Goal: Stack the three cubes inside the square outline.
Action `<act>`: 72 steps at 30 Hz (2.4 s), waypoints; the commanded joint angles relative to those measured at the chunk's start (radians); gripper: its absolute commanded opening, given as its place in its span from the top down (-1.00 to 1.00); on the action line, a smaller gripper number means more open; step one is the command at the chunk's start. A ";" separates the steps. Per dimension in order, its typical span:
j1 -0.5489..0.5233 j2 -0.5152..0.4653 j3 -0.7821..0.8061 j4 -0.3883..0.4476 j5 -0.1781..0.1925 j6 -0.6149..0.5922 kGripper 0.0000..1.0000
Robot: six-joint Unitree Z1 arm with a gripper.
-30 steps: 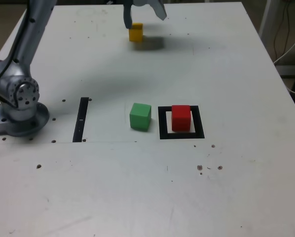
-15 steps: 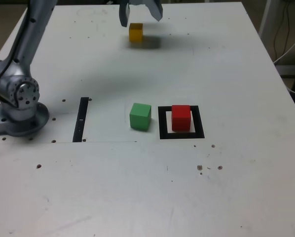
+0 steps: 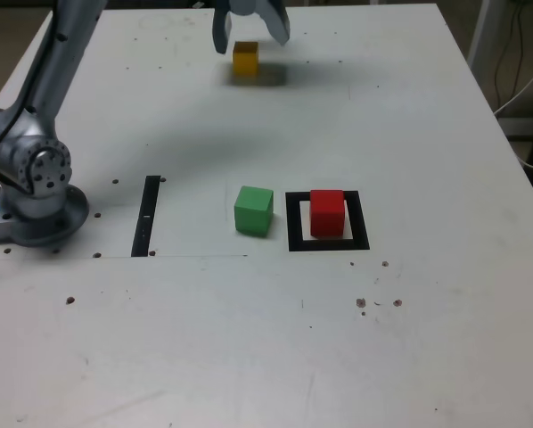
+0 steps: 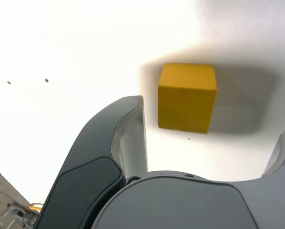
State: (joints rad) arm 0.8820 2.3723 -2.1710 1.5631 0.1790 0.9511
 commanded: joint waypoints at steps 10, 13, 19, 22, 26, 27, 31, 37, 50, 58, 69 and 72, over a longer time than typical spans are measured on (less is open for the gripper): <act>0.006 0.059 -0.029 0.000 0.013 -0.012 -0.91; 0.008 0.069 -0.031 -0.001 0.014 -0.018 -0.87; 0.010 0.078 -0.030 -0.003 0.018 -0.035 -0.74; 0.011 0.080 -0.027 -0.004 0.020 -0.046 -0.68; 0.011 0.082 -0.024 -0.007 0.024 -0.061 -0.55; 0.011 0.083 -0.023 -0.007 0.026 -0.065 -0.50; 0.011 0.084 -0.021 -0.012 0.033 -0.078 -0.15; 0.011 0.083 -0.020 -0.020 0.038 -0.078 0.26; 0.008 0.081 -0.019 -0.020 0.037 -0.078 0.29; 0.008 0.077 -0.020 -0.016 0.036 -0.080 0.29; -0.018 0.009 -0.010 0.012 0.030 -0.086 0.29; -0.045 -0.031 0.010 0.021 0.025 -0.098 0.29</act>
State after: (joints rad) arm 0.8540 2.3679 -2.1768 1.5706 0.2079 0.8633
